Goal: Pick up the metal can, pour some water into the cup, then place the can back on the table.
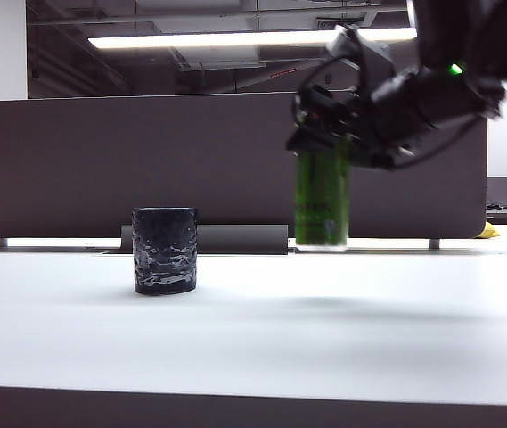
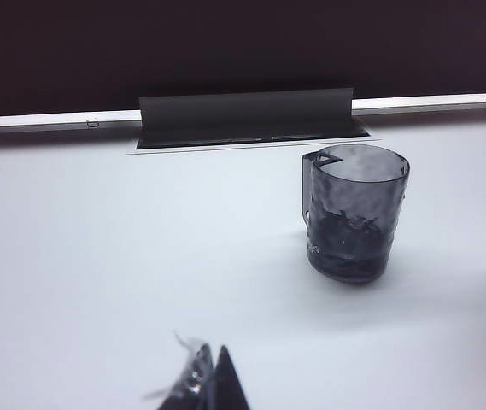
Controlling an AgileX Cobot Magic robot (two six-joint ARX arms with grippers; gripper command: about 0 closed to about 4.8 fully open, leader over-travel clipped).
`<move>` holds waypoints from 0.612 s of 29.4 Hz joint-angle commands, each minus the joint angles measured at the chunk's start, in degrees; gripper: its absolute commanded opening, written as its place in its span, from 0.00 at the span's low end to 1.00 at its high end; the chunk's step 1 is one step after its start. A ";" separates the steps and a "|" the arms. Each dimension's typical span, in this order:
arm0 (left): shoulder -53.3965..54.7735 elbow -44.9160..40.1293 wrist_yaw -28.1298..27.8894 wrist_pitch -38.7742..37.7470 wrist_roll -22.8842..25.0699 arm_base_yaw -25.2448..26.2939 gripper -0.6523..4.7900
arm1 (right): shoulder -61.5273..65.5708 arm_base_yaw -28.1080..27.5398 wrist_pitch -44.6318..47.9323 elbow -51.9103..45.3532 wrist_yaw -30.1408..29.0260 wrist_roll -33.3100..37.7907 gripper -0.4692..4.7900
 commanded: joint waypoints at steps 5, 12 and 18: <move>0.04 0.07 0.00 0.77 0.00 0.02 0.11 | -0.50 -0.70 10.40 -7.15 -0.22 2.62 0.59; 0.04 0.07 0.00 0.77 0.00 0.02 0.11 | -0.48 -0.70 14.71 -11.06 0.11 -1.29 0.59; 0.04 0.07 0.02 0.77 0.00 0.02 0.11 | -0.31 -0.68 14.78 -11.28 0.31 -6.80 0.59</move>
